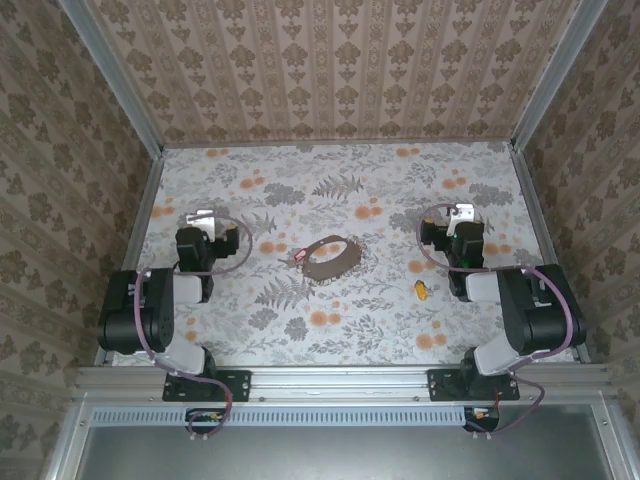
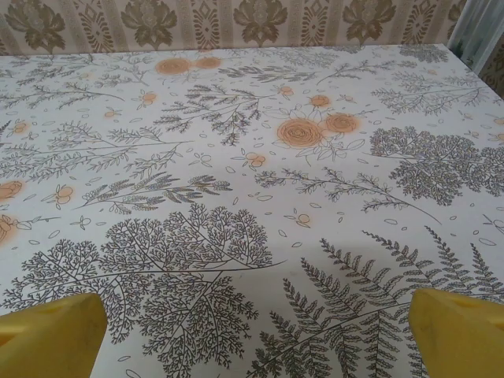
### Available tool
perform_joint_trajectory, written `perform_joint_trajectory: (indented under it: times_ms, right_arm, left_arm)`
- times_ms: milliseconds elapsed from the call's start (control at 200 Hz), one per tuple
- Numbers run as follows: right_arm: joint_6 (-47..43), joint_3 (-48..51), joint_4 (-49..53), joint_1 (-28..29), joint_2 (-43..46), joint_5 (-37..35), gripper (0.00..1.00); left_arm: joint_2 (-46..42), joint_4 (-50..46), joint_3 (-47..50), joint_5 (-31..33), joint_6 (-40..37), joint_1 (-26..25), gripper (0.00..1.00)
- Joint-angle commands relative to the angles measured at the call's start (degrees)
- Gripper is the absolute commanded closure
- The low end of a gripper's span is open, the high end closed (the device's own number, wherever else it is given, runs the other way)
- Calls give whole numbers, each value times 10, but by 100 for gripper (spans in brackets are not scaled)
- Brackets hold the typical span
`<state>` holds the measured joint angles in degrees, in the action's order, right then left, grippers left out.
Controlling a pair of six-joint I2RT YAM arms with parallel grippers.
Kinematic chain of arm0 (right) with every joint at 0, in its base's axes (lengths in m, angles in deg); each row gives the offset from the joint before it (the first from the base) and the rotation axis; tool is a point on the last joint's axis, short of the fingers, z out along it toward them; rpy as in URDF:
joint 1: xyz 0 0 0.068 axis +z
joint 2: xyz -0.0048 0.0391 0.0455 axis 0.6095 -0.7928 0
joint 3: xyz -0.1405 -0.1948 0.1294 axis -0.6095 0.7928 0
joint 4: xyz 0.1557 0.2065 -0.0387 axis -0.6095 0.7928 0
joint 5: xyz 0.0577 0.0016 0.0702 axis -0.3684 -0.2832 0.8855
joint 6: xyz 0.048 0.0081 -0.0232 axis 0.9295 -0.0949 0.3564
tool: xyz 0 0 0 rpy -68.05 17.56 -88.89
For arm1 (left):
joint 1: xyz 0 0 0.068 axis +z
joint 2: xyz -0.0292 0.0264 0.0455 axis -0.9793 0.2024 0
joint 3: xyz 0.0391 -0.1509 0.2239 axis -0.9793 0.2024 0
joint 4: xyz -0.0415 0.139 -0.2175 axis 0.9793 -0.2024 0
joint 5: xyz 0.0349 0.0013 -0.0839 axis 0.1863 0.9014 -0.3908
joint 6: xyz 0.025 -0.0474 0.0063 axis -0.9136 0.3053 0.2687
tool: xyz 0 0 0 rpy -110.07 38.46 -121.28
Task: Put the keys on the keyring
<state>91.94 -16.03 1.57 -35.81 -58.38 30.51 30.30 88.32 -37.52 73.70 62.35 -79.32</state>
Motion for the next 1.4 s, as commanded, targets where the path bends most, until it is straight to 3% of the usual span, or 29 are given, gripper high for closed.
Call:
perform_joint_trajectory:
  times_ms: [0,895,1005,1035,1075,1140,1270,1335,1395]
  right_arm:
    - [5,-2,-10,0,2,11,0]
    - [7,-5,-5,-4,0,15,0]
    - [3,1,-17,13,4,-33,0]
    - [5,1,-10,24,15,-74,0]
    - [-6,-2,2,31,32,-72,0]
    - [-27,-59,158,77,96,-167,0]
    - [-1,-114,269,127,176,-162,0]
    - [51,-179,416,133,183,-140,0]
    - [74,-220,509,136,174,-72,0]
  left_arm:
    - [-3,-2,-12,3,-12,0,0]
    - [-2,-3,-13,-7,-9,6,0]
    - [-7,-7,-16,-15,-19,2,0]
    - [-19,-28,-22,-18,-28,-3,0]
    - [-50,-83,-36,6,-37,-21,0]
    - [-110,-212,-78,62,-28,-44,0]
    - [-206,-341,-115,153,11,-106,0]
    - [-239,-400,-133,135,54,-134,0]
    - [-247,-460,-160,92,102,-161,0]
